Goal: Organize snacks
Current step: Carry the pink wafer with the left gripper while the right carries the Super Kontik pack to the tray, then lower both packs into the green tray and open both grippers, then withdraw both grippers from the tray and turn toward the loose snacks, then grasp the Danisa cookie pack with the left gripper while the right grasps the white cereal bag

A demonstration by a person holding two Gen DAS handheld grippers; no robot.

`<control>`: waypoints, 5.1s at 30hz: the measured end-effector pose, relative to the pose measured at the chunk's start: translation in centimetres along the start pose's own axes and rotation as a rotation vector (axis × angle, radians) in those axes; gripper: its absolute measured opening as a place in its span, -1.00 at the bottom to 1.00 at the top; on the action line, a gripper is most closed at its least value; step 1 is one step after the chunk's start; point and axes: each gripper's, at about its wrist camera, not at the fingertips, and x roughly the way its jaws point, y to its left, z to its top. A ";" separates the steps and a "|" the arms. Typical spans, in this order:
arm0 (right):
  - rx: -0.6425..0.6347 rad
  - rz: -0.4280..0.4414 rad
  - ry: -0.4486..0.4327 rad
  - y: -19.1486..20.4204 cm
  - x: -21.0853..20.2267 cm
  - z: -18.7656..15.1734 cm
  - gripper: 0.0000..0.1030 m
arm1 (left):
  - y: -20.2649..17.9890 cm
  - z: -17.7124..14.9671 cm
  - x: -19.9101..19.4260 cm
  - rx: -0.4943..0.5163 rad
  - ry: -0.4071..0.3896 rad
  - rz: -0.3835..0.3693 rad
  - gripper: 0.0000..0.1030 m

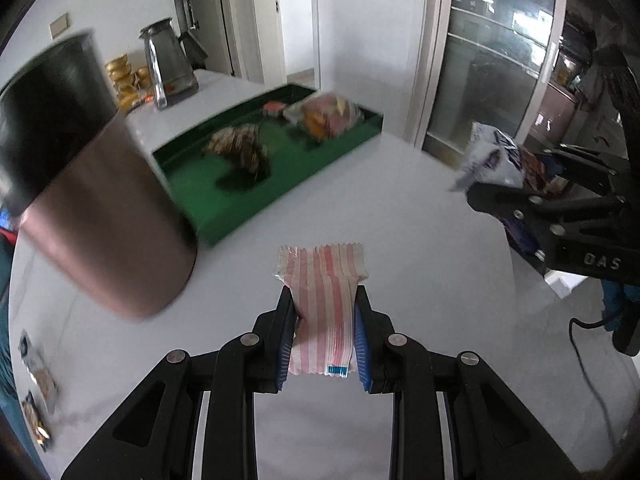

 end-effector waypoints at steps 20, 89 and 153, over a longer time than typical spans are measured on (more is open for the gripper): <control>-0.067 0.027 -0.105 -6.4 14.2 20.1 0.21 | 8.7 18.9 11.3 -0.379 -0.057 0.338 -0.56; 0.020 -0.040 -0.075 -7.2 17.3 20.8 0.85 | 8.3 17.9 14.3 -0.559 -0.010 0.402 0.12; -0.388 0.367 0.008 46.1 12.3 8.5 1.00 | 37.7 -22.7 -10.5 -0.625 0.083 0.342 0.31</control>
